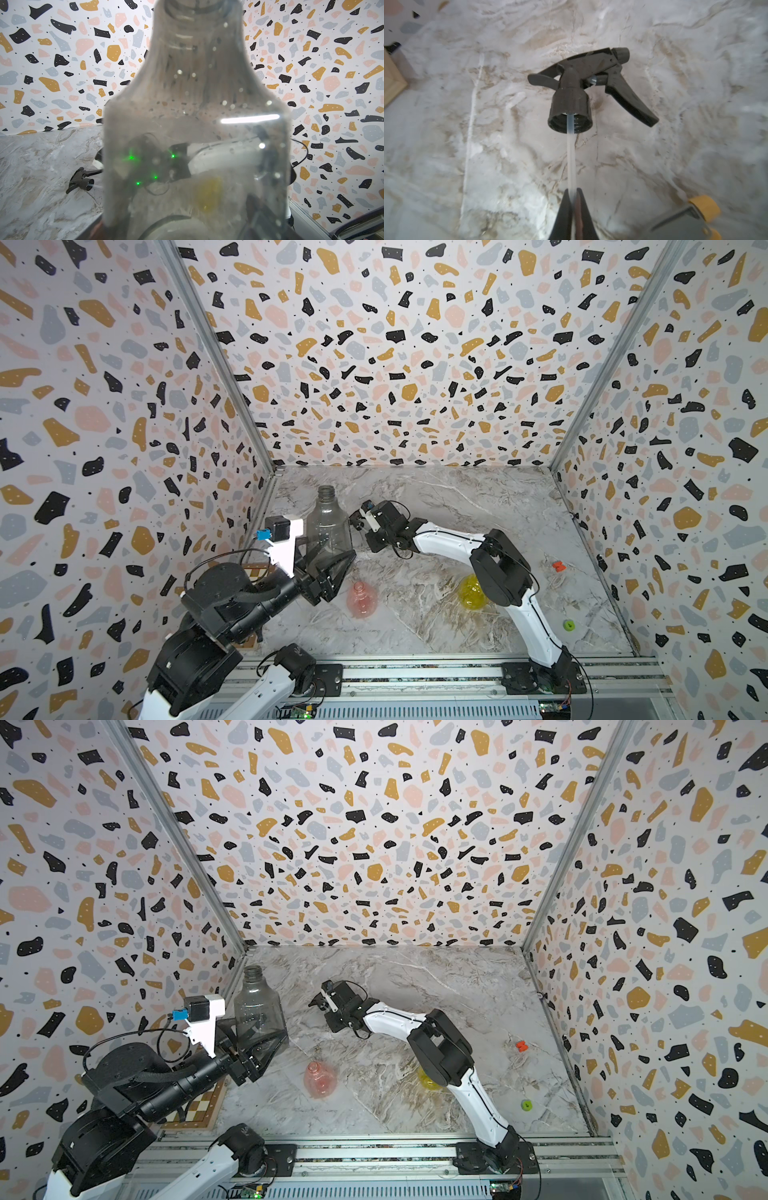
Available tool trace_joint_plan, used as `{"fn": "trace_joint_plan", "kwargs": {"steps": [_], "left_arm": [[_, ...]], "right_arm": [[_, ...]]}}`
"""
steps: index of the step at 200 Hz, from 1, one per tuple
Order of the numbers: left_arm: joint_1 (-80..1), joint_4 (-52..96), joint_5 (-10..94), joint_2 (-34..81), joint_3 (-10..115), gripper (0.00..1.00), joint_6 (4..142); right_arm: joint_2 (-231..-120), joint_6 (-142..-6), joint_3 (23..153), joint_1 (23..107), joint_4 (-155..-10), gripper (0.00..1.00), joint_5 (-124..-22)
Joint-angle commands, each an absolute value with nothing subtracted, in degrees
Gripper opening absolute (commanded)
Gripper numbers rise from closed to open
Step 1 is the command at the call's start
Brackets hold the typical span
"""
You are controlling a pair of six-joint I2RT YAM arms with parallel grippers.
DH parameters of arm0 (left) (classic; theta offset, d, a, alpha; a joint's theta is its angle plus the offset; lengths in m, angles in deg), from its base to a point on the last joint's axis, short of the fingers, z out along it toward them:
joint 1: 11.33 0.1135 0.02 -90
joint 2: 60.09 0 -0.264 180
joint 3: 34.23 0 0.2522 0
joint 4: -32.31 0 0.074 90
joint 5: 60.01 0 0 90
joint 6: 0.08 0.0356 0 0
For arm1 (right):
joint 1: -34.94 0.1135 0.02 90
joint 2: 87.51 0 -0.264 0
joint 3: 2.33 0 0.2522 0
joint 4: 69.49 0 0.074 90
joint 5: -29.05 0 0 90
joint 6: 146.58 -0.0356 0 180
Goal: Attach spray nozzles to spray bottles
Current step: Pick up the spray nozzle from the center of the board, then place the spray nozzle at the center of the board.
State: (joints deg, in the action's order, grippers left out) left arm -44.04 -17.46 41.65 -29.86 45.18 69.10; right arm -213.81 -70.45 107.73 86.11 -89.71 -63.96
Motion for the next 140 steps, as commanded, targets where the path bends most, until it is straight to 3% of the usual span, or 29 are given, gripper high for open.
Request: {"fn": "trace_joint_plan", "kwargs": {"steps": [1, 86, 140], "left_arm": [[-44.2, -15.6, 41.8, -29.7, 45.4, 0.0, 69.0], [-44.2, -15.8, 42.1, -30.2, 43.8, 0.0, 69.2], [-44.2, -15.8, 42.3, -30.5, 42.7, 0.0, 69.3]], "right_arm": [[-203.4, -71.6, 100.6, 86.5, -83.6, 0.0, -61.6], [-168.7, -81.1, 58.2, 99.2, -88.6, 0.0, -49.6], [-164.1, -88.9, 47.4, 106.1, -92.6, 0.0, -50.9]]}}
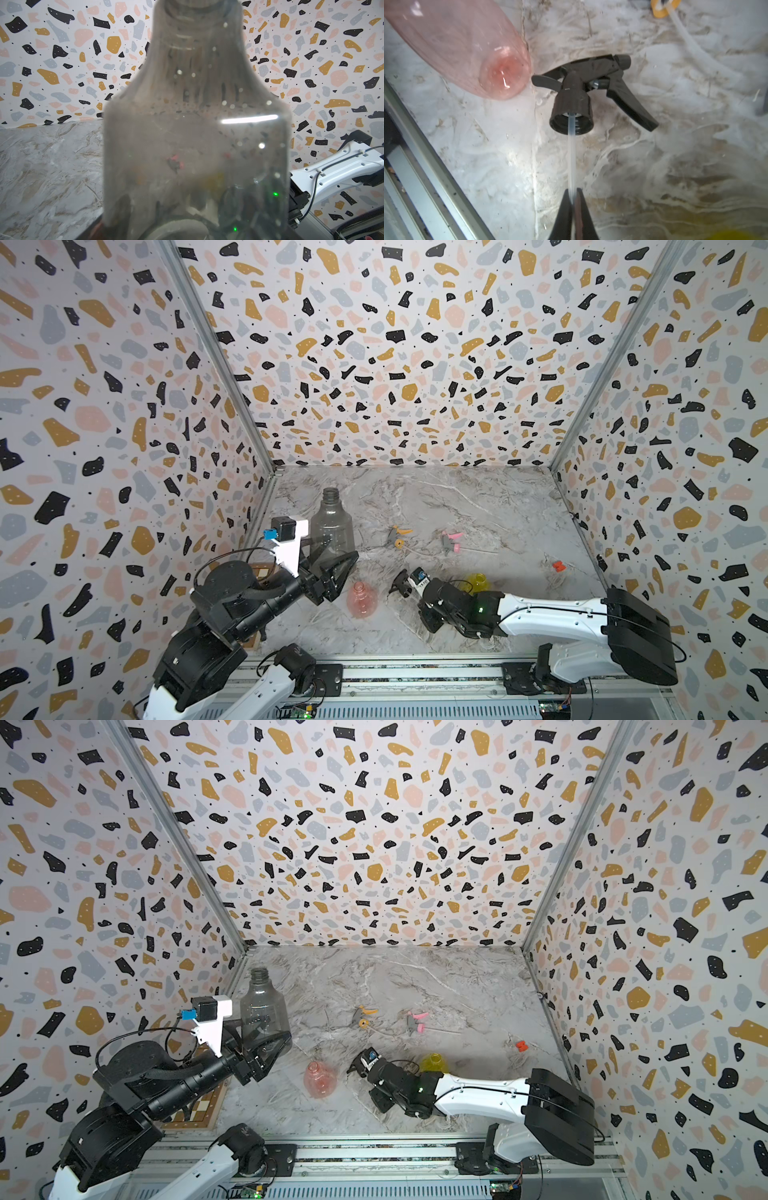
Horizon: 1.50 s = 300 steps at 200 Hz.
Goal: Attach spray nozzles to spray bottles
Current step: Place the spray nozzle at the center of the board.
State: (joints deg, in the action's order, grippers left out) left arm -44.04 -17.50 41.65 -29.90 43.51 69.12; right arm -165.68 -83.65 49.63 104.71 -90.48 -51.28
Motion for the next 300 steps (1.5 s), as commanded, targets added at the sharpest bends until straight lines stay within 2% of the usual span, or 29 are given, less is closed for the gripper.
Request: {"fn": "trace_joint_plan", "kwargs": {"steps": [1, 24, 64, 72, 85, 104, 166, 207, 261, 300], "left_arm": [[-44.2, -15.7, 42.3, -30.5, 42.7, 0.0, 69.3], [-44.2, -15.9, 42.0, -30.8, 42.2, 0.0, 69.3], [-44.2, -16.4, 41.9, -31.0, 42.1, 0.0, 69.4], [-44.2, -16.3, 42.1, -30.9, 42.0, 0.0, 69.4], [-44.2, -16.2, 42.2, -31.1, 41.8, 0.0, 69.3], [-44.2, -16.2, 42.3, -31.2, 41.5, 0.0, 69.2], [-44.2, -16.4, 42.2, -31.8, 41.2, 0.0, 69.1], [-44.2, -16.2, 42.2, -32.4, 40.5, 0.0, 68.9], [-44.2, -16.3, 42.2, -33.0, 40.0, 0.0, 69.0], [-44.2, -16.1, 42.3, -33.1, 39.6, 0.0, 68.9]], "right_arm": [[-164.1, -89.0, 47.3, 106.2, -92.6, 0.0, -50.9], [-164.8, -90.4, 45.1, 106.7, -92.5, 0.01, -54.4], [-167.1, -85.7, 51.6, 106.3, -99.8, 0.44, -58.6], [-167.4, -84.6, 53.3, 105.8, -101.4, 0.5, -59.8], [-168.0, -83.0, 56.0, 105.1, -103.5, 0.53, -60.8], [-169.8, -81.3, 59.6, 103.7, -105.7, 0.53, -61.6], [-178.7, -76.7, 66.4, 101.1, -107.5, 0.42, -60.9], [-182.7, -75.3, 68.5, 99.8, -108.1, 0.42, -60.0], [-185.4, -74.4, 71.9, 99.5, -109.4, 0.48, -60.8], [-188.7, -73.4, 73.7, 99.4, -110.4, 0.47, -59.1]]}}
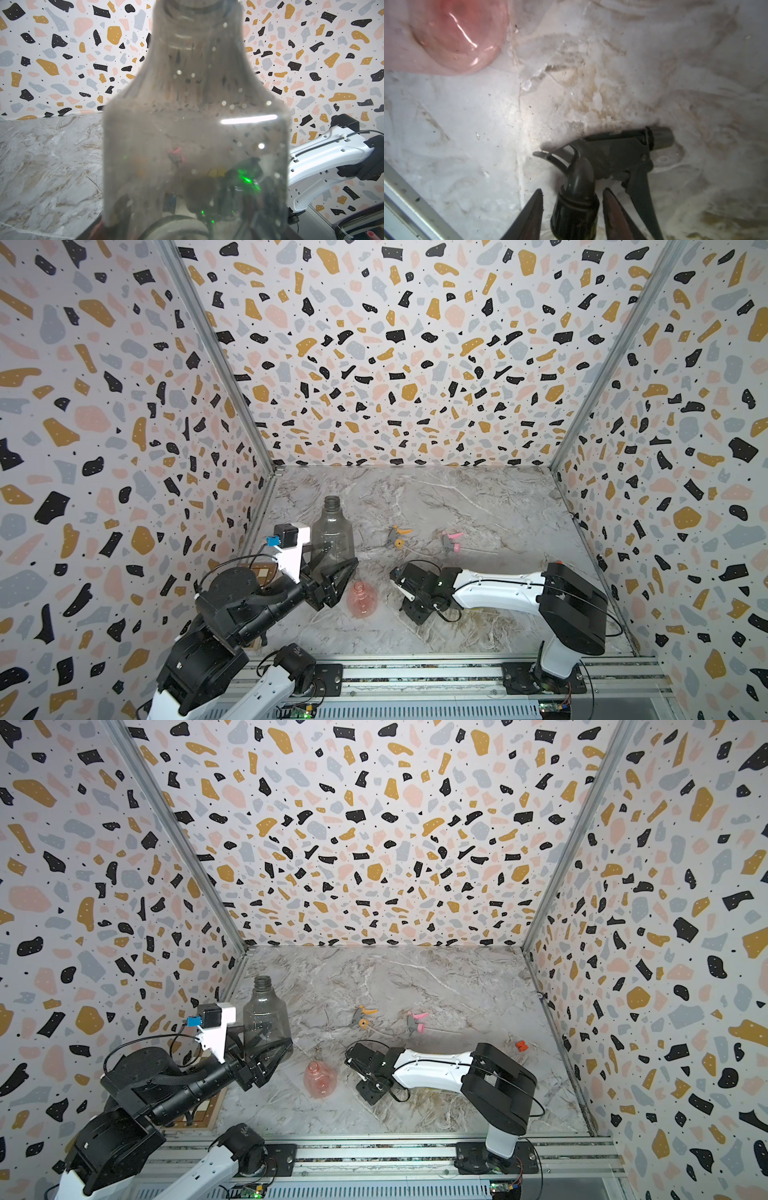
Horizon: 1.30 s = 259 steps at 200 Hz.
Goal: Attach spray nozzles to spray bottles
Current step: Place the spray nozzle at the center of the board, then pick up the spray nozzle from the center of the board.
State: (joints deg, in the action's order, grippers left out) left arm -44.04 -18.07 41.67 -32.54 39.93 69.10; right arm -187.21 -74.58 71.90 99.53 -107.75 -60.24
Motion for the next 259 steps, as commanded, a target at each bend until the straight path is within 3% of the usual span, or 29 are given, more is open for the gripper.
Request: {"fn": "trace_joint_plan", "kwargs": {"steps": [1, 53, 90, 108, 152, 221, 259], "left_arm": [[-44.2, -16.1, 42.3, -33.1, 39.6, 0.0, 68.9], [-44.2, -16.1, 42.5, -33.3, 39.3, 0.0, 68.9], [-44.2, -15.9, 42.5, -33.0, 39.3, 0.0, 68.9], [-44.2, -15.5, 42.9, -32.7, 39.5, 0.0, 69.0], [-44.2, -12.1, 45.9, -31.2, 38.8, 0.0, 70.0], [-44.8, 7.6, 57.7, -25.9, 29.1, 0.0, 64.4], [-55.4, 18.9, 53.4, -21.3, 22.4, 0.0, 65.4]], "right_arm": [[-188.7, -73.4, 73.7, 99.4, -110.4, 0.47, -59.1], [-191.0, -73.0, 74.1, 99.2, -109.9, 0.4, -58.9], [-188.4, -72.9, 73.7, 99.0, -108.7, 0.24, -58.9], [-183.3, -73.3, 72.2, 98.3, -106.2, 0.19, -58.9], [-163.3, -74.1, 69.8, 96.1, -99.2, 0.17, -59.8], [-139.6, -72.2, 72.0, 89.4, -92.2, 0.15, -61.5], [-133.8, -70.1, 74.4, 86.1, -88.2, 0.15, -63.7]]}}
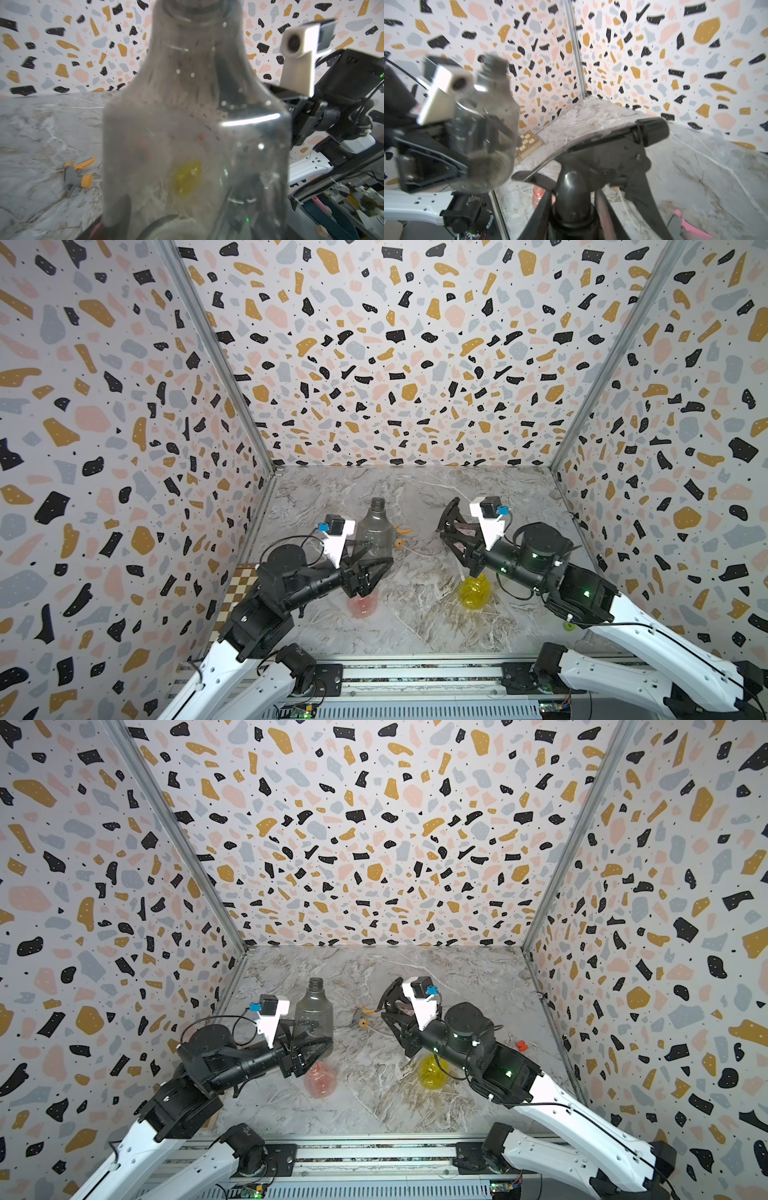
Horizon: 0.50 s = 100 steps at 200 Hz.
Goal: Attach spray nozzles to spray bottles
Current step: Pick up the spray nozzle from the center of the board.
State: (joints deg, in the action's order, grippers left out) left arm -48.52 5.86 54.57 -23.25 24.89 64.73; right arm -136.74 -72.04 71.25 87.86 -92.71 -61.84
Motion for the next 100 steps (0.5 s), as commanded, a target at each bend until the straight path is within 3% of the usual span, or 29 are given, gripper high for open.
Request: {"fn": "trace_joint_plan", "kwargs": {"steps": [1, 34, 100], "left_arm": [[-55.9, 19.1, 53.2, -21.2, 22.2, 0.0, 65.7], [-68.9, 26.8, 44.5, -16.2, 18.5, 0.0, 74.1], [-70.8, 35.4, 45.3, -12.9, 13.7, 0.0, 78.0]], "right_arm": [[-133.7, -70.1, 74.4, 86.0, -88.1, 0.15, -63.8], [-129.7, -71.1, 72.7, 83.3, -80.4, 0.15, -66.3], [-123.9, -77.8, 65.9, 82.7, -60.8, 0.15, -73.2]]}}
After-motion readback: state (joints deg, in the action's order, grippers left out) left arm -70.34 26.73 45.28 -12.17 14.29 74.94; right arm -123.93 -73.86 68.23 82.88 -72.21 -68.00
